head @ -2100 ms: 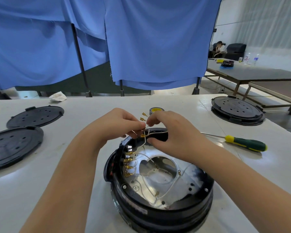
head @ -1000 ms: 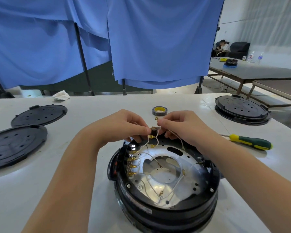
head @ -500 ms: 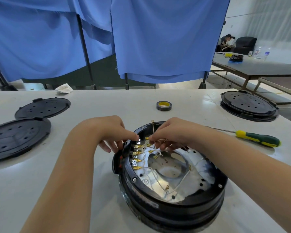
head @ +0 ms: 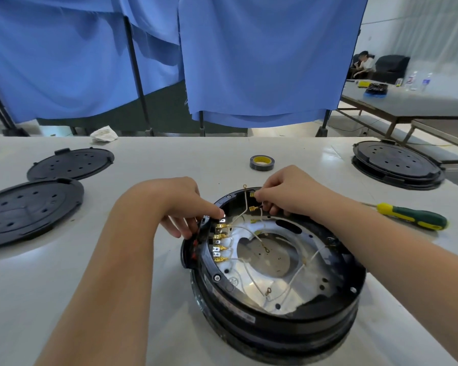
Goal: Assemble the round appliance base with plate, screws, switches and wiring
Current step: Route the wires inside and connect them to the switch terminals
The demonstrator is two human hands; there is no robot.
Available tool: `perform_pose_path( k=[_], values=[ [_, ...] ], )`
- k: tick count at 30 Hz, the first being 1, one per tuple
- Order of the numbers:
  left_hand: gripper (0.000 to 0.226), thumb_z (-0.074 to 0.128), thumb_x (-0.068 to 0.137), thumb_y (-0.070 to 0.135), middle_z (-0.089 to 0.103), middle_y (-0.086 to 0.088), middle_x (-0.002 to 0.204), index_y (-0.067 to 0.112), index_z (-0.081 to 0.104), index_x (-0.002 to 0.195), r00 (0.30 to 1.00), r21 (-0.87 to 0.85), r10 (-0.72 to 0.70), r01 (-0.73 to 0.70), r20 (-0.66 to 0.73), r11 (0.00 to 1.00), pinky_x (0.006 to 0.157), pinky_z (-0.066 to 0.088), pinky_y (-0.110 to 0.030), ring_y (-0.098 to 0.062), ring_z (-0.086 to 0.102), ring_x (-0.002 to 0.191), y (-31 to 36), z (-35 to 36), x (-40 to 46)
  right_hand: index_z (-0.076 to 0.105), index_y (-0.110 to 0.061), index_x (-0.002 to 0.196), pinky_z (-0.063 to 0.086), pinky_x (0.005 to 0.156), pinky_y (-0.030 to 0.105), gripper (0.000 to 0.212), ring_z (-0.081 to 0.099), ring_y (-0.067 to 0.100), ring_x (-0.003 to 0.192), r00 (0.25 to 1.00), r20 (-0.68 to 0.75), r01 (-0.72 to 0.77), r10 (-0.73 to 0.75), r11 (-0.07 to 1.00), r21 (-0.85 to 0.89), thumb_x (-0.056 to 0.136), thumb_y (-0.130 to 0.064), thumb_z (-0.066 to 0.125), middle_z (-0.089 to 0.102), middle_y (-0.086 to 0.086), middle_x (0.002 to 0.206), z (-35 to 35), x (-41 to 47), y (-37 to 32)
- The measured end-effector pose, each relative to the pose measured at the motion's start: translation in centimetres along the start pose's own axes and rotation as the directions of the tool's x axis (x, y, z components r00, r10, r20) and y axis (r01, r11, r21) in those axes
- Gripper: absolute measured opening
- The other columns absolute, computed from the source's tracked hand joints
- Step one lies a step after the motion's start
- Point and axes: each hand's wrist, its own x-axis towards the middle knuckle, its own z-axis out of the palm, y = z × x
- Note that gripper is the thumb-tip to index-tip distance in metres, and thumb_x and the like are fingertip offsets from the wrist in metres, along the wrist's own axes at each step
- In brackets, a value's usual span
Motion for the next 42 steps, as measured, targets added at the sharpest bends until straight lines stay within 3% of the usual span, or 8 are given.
perform_pose_path(
  k=[5,10,16,20,28,42],
  values=[
    [0.046,0.074,0.079,0.049,0.074,-0.001,0.063,0.006,0.066,0.092,1.0,0.0,0.005,-0.005,0.003,1.0,0.047,0.053,-0.022,-0.013,0.073,0.061,0.0,-0.1,0.0,0.067,0.004,0.08,0.041,0.044,0.018,0.017,0.049,0.015,0.049,0.981,0.158,-0.13,0.11,0.984,0.124,0.089,-0.009,0.059,0.063,0.01,0.063,1.0,-0.2,-0.8],
    [0.046,0.075,0.079,0.048,0.073,-0.003,0.062,0.005,0.066,0.092,1.0,-0.005,0.007,-0.007,-0.005,1.0,0.047,0.053,-0.022,-0.015,0.073,0.06,0.2,0.0,-0.1,0.069,0.001,0.087,0.049,0.051,0.02,0.017,0.056,0.015,0.057,0.94,0.286,-0.233,0.184,0.961,0.149,0.089,-0.013,0.062,0.066,0.007,0.063,1.4,-0.2,-0.9],
    [0.038,0.073,0.083,0.042,0.073,-0.009,0.073,0.006,0.066,0.091,1.0,-0.017,0.019,-0.019,0.008,1.0,0.049,0.055,-0.024,-0.018,0.073,0.061,0.3,0.0,-0.3,0.066,-0.006,0.078,0.044,0.04,0.014,0.017,0.053,0.006,0.042,0.885,0.419,-0.297,0.201,0.938,0.177,0.091,-0.015,0.06,0.065,0.0,0.054,2.6,-0.4,-1.0],
    [0.032,0.071,0.086,0.039,0.07,-0.012,0.083,0.008,0.064,0.089,0.999,-0.023,0.033,-0.033,0.028,0.999,0.05,0.055,-0.026,-0.02,0.073,0.062,0.4,0.1,-0.3,0.066,-0.006,0.075,0.04,0.037,0.013,0.021,0.05,0.003,0.037,0.88,0.435,-0.294,0.188,0.937,0.189,0.092,-0.017,0.058,0.062,-0.002,0.049,2.8,-0.6,-0.9],
    [0.025,0.067,0.09,0.032,0.067,-0.011,0.083,0.009,0.063,0.083,0.998,-0.047,0.056,-0.055,0.031,0.997,0.051,0.056,-0.027,-0.019,0.071,0.056,0.5,0.3,-0.2,0.068,-0.004,0.083,0.04,0.038,0.013,0.018,0.047,0.005,0.042,0.884,0.425,-0.31,0.194,0.924,0.222,0.092,-0.016,0.058,0.062,0.002,0.058,3.2,-0.5,-0.7],
    [0.033,0.071,0.088,0.033,0.073,-0.015,0.079,0.001,0.066,0.091,0.999,-0.069,0.053,-0.052,0.012,0.996,0.053,0.057,-0.027,-0.023,0.074,0.063,0.3,0.2,0.1,0.067,-0.011,0.07,0.041,0.038,0.013,0.024,0.054,0.003,0.04,0.887,0.43,-0.275,0.166,0.94,0.204,0.088,-0.026,0.067,0.06,-0.004,0.051,3.5,0.2,-0.2]
  ],
)
